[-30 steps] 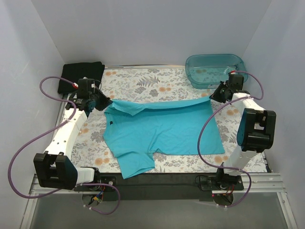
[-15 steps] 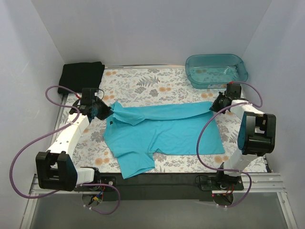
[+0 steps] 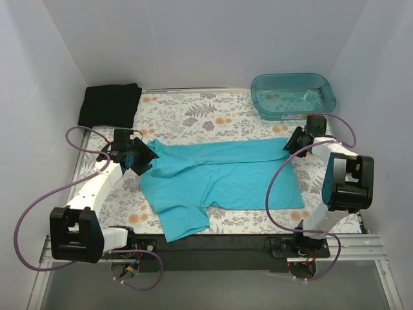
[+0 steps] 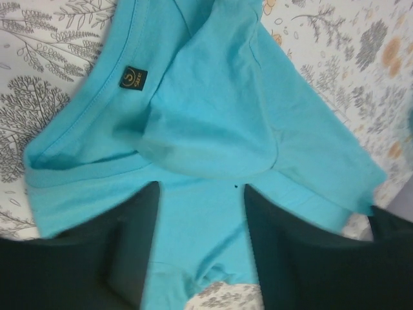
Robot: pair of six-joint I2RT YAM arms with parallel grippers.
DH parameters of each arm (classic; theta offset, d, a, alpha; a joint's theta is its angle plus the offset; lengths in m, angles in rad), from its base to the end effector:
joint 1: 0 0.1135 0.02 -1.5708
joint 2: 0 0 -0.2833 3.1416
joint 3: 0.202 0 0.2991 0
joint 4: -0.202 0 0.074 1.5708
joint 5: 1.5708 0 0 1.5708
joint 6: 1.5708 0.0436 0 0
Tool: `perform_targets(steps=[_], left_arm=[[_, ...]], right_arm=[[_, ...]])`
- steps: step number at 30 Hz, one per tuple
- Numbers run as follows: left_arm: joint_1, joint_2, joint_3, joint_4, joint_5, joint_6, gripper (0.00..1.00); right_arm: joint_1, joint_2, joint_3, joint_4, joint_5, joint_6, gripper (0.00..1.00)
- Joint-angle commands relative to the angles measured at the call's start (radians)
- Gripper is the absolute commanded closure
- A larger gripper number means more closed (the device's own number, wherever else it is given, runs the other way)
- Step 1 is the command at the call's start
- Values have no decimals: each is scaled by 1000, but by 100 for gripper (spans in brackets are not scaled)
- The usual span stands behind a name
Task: Fold and stack the t-shirts
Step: Fold the tshirt
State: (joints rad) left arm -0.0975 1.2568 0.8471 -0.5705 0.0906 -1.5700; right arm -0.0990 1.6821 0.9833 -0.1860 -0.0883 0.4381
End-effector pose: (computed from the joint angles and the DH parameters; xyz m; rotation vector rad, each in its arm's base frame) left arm 0.2888 -0.0322 0.2237 -1.8024 2.0449 -0.6970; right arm 0.3873 -0.0346 0.1616 0.6173 2.3897 0.2562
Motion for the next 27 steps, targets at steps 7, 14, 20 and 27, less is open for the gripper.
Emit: perform_targets(steps=[7,14,20,27], left_arm=[[31,5,-14,92,-129,48,35],[36,278,162,219,-104,156,35],[35,453,282,273,-54,142,35],[35,579,363,296,-31,139,46]], right_arm=[[-4,-102,26,5,44,-79,61],[16,-27,94,118,-122,-104,63],[44,59,135,174,-188,-95,64],[44,146,153,218,-200,-85,64]])
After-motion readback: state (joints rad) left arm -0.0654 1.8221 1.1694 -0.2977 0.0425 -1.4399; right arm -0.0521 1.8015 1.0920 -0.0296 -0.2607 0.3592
